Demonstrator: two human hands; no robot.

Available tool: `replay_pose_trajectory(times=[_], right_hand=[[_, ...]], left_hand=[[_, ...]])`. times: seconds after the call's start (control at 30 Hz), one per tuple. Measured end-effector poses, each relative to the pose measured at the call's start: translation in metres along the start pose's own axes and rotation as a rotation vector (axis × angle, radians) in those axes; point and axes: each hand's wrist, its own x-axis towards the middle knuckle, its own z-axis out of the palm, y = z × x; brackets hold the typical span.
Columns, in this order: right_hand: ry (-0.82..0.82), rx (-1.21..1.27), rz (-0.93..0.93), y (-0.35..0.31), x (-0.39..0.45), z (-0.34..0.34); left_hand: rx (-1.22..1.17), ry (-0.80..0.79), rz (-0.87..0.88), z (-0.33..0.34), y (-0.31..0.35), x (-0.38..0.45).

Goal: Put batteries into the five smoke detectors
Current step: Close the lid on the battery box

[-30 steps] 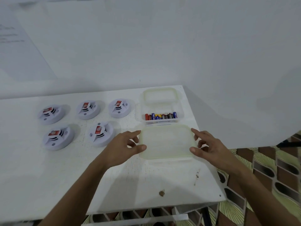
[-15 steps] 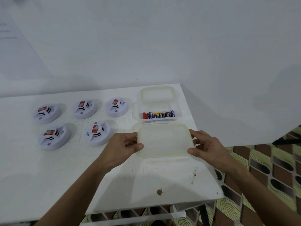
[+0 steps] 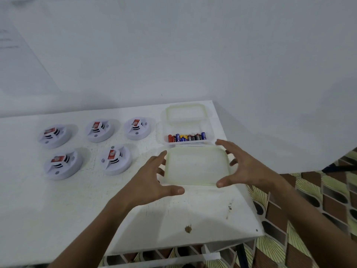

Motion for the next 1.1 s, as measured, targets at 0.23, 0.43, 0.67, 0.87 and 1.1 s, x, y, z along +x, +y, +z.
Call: replay_pose_trajectory(times=[0.23, 0.43, 0.67, 0.87, 1.1], right_hand=[[-0.155, -0.148, 0.037, -0.006, 0.011, 0.004], [-0.192, -0.212, 0.013, -0.004, 0.011, 0.009], [-0.027, -0.25, -0.093, 0.0, 0.009, 0.019], [0.005, -0.21, -0.153, 0.004, 0.01, 0.022], [-0.032, -0.171, -0.093, 0.004, 0.012, 0.022]], left_hand=[[0.32, -0.164, 0.055, -0.009, 0.014, 0.013], [0.415, -0.254, 0.095, -0.001, 0.021, 0.023], [0.446, -0.149, 0.189, 0.009, 0.021, 0.028], [0.375, -0.115, 0.222, 0.01, 0.017, 0.028], [0.387, -0.194, 0.186, -0.001, 0.02, 0.034]])
